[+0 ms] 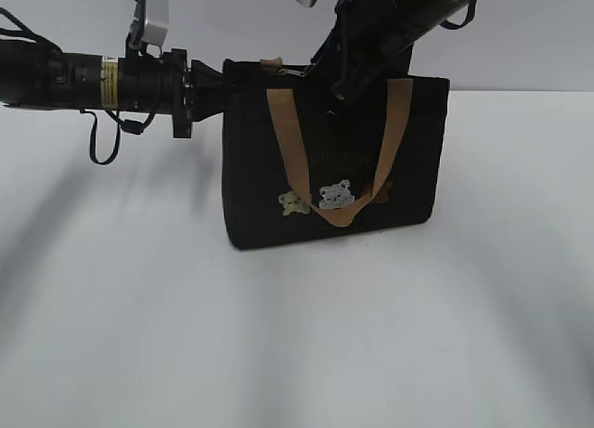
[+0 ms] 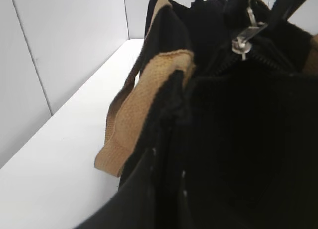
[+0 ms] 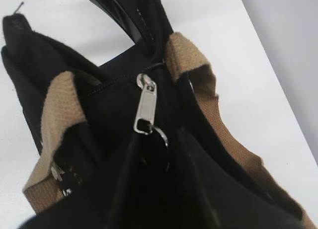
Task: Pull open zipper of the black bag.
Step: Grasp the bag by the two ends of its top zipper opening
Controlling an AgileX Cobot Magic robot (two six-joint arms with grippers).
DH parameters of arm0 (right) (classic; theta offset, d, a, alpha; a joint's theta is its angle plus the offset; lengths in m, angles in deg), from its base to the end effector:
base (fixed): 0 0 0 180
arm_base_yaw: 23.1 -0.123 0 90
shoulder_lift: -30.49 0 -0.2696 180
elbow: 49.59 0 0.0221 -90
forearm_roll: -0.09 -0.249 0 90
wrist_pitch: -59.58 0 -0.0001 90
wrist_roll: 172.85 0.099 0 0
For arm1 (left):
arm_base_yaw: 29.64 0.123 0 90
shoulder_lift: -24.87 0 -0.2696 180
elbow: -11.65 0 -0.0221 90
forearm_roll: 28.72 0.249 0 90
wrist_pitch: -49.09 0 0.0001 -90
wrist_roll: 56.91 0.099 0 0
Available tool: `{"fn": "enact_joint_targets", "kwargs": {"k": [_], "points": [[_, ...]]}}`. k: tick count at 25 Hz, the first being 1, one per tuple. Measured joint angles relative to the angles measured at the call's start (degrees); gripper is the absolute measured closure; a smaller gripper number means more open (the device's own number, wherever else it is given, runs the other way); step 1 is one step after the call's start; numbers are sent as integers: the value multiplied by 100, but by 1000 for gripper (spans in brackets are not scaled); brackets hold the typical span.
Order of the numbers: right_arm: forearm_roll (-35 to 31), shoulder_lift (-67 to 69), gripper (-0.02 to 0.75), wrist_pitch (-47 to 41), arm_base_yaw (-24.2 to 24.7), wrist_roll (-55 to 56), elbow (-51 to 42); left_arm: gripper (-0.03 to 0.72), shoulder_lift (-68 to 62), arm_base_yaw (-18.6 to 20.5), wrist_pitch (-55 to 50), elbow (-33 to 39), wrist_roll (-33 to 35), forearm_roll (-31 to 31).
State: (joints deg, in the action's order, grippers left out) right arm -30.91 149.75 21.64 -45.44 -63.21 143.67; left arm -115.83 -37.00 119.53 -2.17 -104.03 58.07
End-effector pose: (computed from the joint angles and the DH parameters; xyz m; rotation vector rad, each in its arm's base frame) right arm 0.3930 0.1954 0.2391 -1.4413 1.9071 0.2084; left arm 0.4351 -0.1501 0.1462 1.2502 1.3273 -0.9224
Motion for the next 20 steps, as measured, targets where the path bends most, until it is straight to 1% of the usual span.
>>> {"fn": "enact_joint_targets", "kwargs": {"k": [2, 5, 6, 7, 20], "points": [[0, 0, 577, 0, 0, 0, 0, 669, 0, 0, 0, 0, 0, 0], [0, 0, 691, 0, 0, 0, 0, 669, 0, 0, 0, 0, 0, 0], [0, 0, 722, -10, 0, 0, 0, 669, 0, 0, -5, 0, 0, 0], [4, 0, 734, -16, 0, 0, 0, 669, 0, 0, -5, 0, 0, 0], [18, -194, 740, -238, 0, 143, 0, 669, 0, -24, 74, 0, 0, -9]]}}
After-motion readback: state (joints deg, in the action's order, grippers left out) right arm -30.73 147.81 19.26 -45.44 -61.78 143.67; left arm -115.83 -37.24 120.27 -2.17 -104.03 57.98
